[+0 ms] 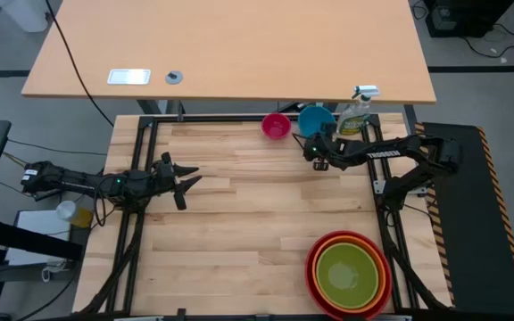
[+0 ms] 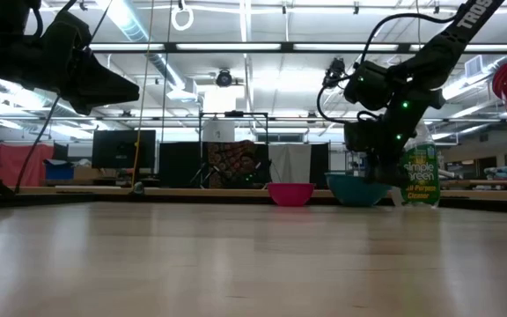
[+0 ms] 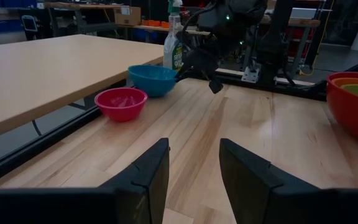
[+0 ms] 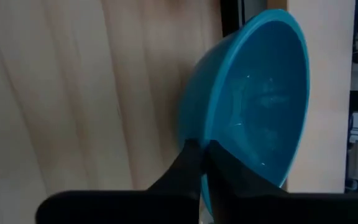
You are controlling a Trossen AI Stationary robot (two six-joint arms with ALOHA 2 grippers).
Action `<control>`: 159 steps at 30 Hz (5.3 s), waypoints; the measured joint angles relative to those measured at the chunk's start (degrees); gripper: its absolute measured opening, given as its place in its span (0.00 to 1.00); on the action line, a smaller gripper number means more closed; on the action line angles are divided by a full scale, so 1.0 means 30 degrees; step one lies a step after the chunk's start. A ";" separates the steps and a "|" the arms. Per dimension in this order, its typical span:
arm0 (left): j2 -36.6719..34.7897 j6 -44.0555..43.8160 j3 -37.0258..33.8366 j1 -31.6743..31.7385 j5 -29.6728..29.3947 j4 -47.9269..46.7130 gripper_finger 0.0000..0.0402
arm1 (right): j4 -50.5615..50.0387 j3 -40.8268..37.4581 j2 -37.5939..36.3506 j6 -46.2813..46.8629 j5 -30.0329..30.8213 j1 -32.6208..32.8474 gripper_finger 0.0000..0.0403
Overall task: Nest bowls inside each other
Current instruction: Stack the blue bowl on top of the green bowl, then stack the pink bowl on top of the blue bowl
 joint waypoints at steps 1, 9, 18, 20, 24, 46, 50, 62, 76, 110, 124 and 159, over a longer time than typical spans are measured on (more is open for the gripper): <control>0.0000 0.0007 0.0000 0.0000 0.0000 0.0000 0.36 | -0.0079 0.0000 0.0000 -0.0048 0.0124 0.0090 0.05; 0.0000 0.0066 0.0000 -0.0004 0.0000 0.0006 0.36 | -0.1749 0.0838 0.0007 0.1089 0.0118 0.1541 0.03; 0.0000 -0.0221 0.0000 0.0000 0.0000 0.0000 0.36 | -0.8438 0.4736 0.0015 0.5802 0.0569 0.5773 0.03; 0.0000 -0.0518 0.0000 0.0000 0.0000 0.0000 0.36 | -0.9953 0.5613 0.0015 0.7092 0.0803 0.6885 0.03; 0.0000 -0.0685 0.0000 -0.0007 0.0000 0.0000 0.36 | -1.3005 0.7233 0.0015 0.9922 0.1028 0.9308 0.03; -0.0007 -0.1523 0.0000 -0.0007 0.0000 0.0000 0.36 | -2.3218 1.4342 0.1879 2.3027 0.0758 2.0677 0.03; -0.0007 -0.1530 0.0000 -0.0007 0.0000 0.0000 0.36 | -2.5823 1.6804 0.3703 2.4874 0.0051 2.1961 0.03; -0.0007 -0.2293 0.0000 -0.0007 0.0000 0.0001 0.36 | -2.7934 2.1501 0.6826 2.8934 -0.1086 2.5765 0.03; -0.0006 -0.2368 0.0007 -0.0007 -0.0002 0.0005 0.36 | -2.7921 2.1755 0.6608 3.3660 -0.2010 2.9898 0.03; -0.0005 -0.2463 0.0007 -0.0007 0.0000 -0.0005 0.36 | -2.5162 2.1711 0.9673 3.7504 -0.9626 2.9203 0.17; -0.0005 -0.2058 0.0007 -0.0007 0.0000 0.0007 0.36 | -2.5842 2.1720 0.8115 3.7809 -0.8987 2.8634 0.32; 0.2639 -0.3308 0.1380 0.2977 0.4656 -0.2485 0.36 | -1.3502 1.2638 0.1921 1.7678 0.0045 1.2372 0.32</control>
